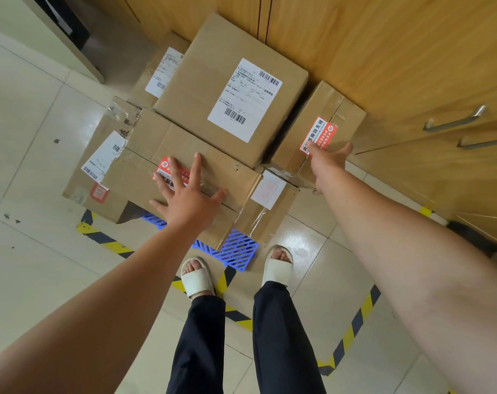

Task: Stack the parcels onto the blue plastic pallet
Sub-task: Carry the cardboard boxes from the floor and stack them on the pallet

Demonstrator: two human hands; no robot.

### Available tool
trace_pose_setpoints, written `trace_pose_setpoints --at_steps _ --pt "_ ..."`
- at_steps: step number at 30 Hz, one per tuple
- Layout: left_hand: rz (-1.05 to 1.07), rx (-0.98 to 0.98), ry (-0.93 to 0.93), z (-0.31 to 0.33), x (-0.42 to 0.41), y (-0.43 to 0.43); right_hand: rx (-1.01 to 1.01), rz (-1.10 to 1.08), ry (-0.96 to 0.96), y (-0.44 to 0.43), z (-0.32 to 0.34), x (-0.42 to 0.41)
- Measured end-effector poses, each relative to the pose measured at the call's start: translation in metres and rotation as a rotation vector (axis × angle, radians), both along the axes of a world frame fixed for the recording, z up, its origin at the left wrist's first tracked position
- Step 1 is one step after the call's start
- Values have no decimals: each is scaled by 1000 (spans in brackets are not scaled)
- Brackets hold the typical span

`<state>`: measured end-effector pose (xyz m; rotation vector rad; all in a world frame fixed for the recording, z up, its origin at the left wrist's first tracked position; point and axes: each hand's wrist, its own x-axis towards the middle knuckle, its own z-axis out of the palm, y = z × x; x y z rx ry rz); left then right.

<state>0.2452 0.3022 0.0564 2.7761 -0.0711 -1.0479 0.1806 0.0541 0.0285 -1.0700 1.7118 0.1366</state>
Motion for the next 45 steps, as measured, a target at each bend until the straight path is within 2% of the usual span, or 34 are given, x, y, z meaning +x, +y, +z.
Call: trace_pose_setpoints --at_steps 5,11,15,19,23,28,34,41,45 --pt "6 -3 -7 -1 -2 0 72 -42 -41 0 10 -2" --pt "2 -3 -8 0 -1 -1 -64 -29 9 11 4 -7" --pt "89 -114 -160 7 19 -7 -131 179 114 19 -3 4" --pt "180 -182 -275 7 76 -17 -148 308 175 15 -8 17" --pt "141 -91 -199 -5 131 -18 -184 317 158 10 -9 14" --pt "45 -98 -36 -11 155 -13 -222 385 196 5 -11 16" --pt "84 -102 -22 -11 154 -17 -184 440 351 14 -16 36" --pt "90 -93 -12 -4 152 -22 -260 370 394 8 -13 -3" --pt "106 -71 -26 -5 148 -23 -253 416 365 10 -15 3"
